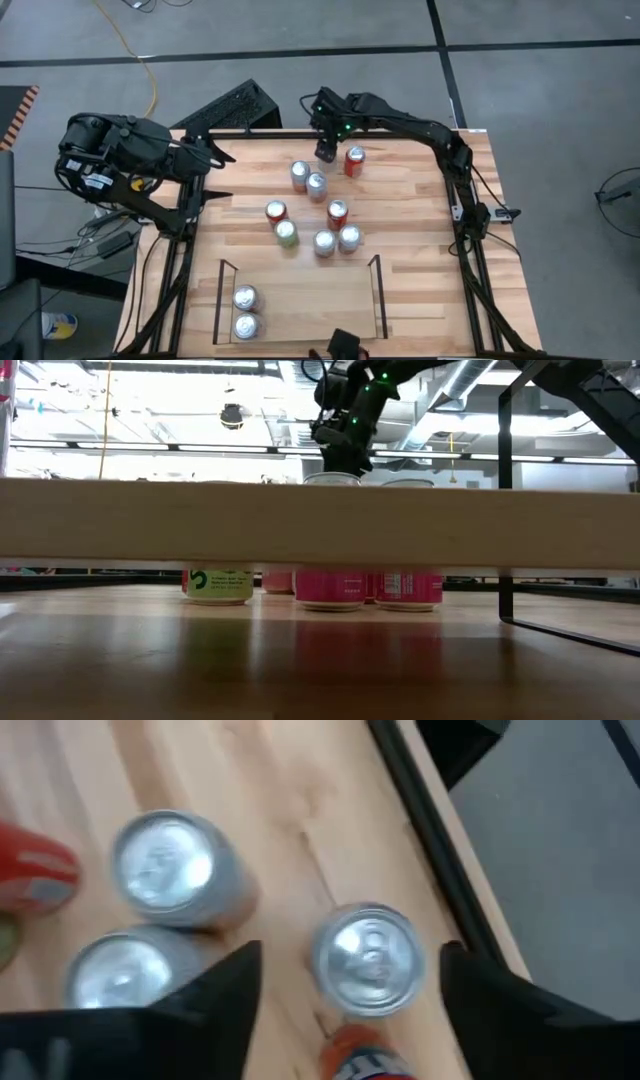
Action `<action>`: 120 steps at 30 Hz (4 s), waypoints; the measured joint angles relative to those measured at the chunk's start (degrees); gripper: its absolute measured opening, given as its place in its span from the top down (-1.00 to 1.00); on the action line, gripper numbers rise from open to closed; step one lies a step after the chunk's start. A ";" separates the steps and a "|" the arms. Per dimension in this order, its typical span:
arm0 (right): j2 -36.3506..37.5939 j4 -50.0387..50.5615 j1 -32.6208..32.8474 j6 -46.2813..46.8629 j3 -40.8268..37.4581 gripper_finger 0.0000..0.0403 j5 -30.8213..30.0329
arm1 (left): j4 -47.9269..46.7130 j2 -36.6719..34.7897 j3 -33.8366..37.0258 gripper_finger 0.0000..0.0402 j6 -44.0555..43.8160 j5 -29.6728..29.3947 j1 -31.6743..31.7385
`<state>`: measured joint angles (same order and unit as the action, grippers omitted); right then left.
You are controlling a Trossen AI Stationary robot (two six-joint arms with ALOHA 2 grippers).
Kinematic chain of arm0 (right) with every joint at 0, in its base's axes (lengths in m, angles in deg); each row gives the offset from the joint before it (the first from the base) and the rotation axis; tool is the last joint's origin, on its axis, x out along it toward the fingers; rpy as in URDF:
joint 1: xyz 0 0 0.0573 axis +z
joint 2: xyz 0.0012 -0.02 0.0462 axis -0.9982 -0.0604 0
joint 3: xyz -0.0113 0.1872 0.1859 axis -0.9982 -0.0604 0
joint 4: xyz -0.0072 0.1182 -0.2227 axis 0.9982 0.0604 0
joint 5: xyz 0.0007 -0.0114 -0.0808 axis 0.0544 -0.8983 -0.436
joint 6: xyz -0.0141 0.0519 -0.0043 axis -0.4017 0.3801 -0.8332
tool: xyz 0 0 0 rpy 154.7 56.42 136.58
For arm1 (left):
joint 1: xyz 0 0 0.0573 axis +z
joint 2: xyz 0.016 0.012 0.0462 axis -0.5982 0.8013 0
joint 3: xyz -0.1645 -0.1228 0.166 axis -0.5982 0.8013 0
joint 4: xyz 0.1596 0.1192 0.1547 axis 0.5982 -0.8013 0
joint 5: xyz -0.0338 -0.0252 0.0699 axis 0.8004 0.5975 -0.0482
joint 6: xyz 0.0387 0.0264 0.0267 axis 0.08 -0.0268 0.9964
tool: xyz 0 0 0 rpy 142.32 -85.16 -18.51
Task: Place canned beverage on shelf
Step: Put the silver soda can on the shelf aligned with the other silver soda can
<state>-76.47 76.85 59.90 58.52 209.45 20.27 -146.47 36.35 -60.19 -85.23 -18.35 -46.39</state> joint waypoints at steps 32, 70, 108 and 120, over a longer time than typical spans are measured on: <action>-8.50 3.64 -1.38 -0.23 1.11 -0.17 -0.98 | 0.00 0.02 0.00 -0.65 0.40 0.92 0.00; 3.10 8.86 47.49 14.41 11.13 -0.17 -22.49 | -0.45 0.12 0.00 -0.65 -11.87 8.18 -0.02; -8.84 13.20 47.26 18.30 11.13 -0.48 -2.24 | -0.81 4.07 -0.01 -0.65 -12.23 7.97 -5.56; -8.69 10.33 45.96 18.39 11.17 -0.61 -2.46 | -0.81 4.07 0.00 -0.65 -12.00 8.00 -5.55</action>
<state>-85.16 87.17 105.86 76.91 220.62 17.81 -147.28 40.42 -60.19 -97.23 -10.35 -51.95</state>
